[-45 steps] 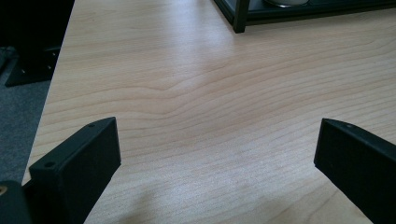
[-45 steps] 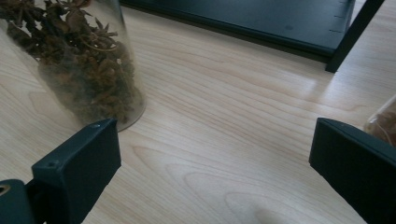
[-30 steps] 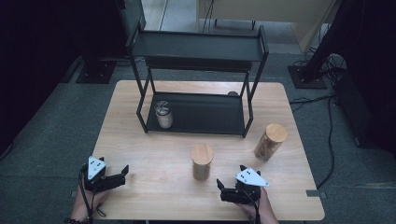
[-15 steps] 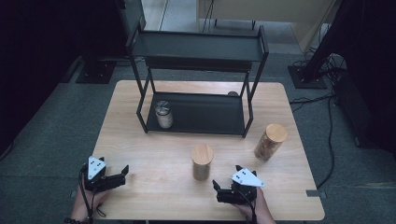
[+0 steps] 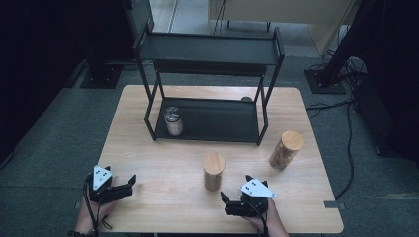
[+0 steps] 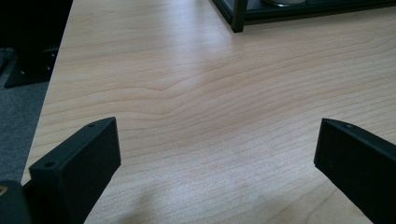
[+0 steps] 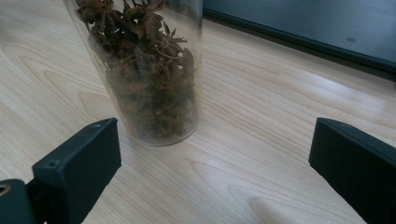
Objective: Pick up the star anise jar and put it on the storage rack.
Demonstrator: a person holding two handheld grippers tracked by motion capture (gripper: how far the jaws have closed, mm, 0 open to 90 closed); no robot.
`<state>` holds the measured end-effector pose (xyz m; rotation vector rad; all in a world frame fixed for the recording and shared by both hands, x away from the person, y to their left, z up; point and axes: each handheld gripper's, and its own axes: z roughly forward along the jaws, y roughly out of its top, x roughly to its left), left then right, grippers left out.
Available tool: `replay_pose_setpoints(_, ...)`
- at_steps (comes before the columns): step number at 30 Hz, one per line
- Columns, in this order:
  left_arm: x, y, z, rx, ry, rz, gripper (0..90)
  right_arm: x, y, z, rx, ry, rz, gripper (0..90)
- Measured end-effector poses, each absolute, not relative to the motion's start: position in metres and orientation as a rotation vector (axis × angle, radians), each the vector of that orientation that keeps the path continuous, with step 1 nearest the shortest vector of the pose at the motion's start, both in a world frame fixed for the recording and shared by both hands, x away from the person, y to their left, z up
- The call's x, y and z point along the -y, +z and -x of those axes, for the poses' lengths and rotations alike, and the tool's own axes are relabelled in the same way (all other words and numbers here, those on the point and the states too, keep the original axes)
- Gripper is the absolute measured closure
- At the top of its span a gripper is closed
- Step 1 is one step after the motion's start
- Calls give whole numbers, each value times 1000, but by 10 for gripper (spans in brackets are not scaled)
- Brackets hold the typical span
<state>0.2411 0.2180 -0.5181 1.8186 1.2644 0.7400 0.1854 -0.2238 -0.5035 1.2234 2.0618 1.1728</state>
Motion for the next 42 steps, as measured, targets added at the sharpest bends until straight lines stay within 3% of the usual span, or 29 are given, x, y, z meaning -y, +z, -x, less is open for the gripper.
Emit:
replay_pose_setpoints(16, -218, -518, -241, -1267, 739, -1813, 8, 208, -503, -190, -2091, 1187, -1193, 22)
replay_pose_setpoints(42, -219, -518, -241, -1266, 727, -1812, 8, 185, -494, -205, -2089, 1198, -1150, 121)
